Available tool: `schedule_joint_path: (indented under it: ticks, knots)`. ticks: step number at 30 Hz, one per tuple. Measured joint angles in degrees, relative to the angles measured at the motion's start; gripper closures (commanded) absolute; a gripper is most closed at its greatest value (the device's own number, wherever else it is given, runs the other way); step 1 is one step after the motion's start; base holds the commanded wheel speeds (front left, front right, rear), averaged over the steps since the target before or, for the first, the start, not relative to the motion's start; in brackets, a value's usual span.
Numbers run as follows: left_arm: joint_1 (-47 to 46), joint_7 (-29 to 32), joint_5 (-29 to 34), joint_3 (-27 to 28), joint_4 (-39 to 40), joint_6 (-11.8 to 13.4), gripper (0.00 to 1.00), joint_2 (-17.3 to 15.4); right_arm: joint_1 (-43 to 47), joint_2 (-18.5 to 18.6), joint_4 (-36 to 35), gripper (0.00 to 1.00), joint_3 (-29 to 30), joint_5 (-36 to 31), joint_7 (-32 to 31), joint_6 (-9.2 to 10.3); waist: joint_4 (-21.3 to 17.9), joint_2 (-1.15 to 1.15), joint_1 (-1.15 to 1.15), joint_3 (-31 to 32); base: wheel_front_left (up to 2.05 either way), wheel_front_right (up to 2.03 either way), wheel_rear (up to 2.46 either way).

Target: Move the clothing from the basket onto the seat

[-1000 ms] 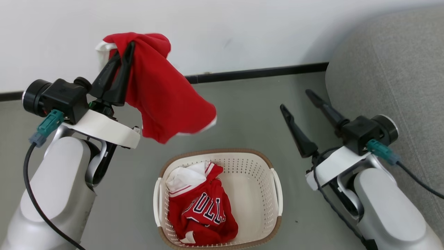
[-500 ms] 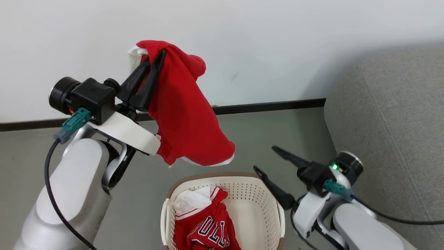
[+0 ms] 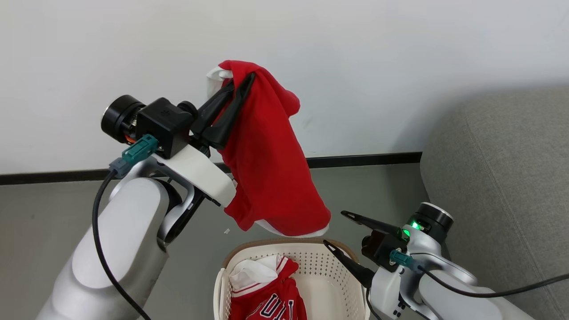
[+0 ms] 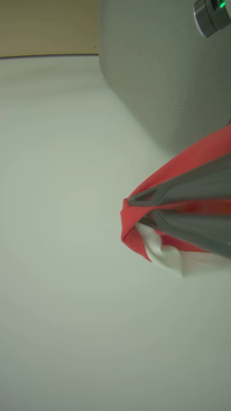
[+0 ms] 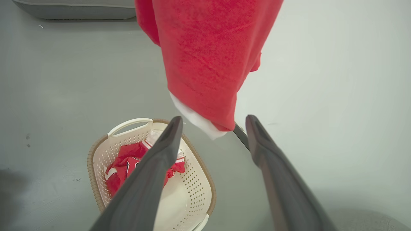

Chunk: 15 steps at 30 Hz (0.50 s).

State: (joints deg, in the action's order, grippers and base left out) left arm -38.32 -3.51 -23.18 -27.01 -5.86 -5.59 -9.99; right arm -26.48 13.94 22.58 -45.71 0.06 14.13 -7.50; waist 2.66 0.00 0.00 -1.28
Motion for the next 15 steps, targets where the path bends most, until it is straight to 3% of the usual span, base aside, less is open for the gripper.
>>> schedule_joint_path:
  ticks: [15]
  knots:
    - [-0.87, 4.66, 0.00, -3.27, 3.15, -0.20, 1.00, 1.00, -1.02, -6.11, 6.60, 0.00, -0.81, 0.49, 0.07, 0.00, 3.05, 0.00, 0.00, 1.46, 0.00, 0.00, 0.00]
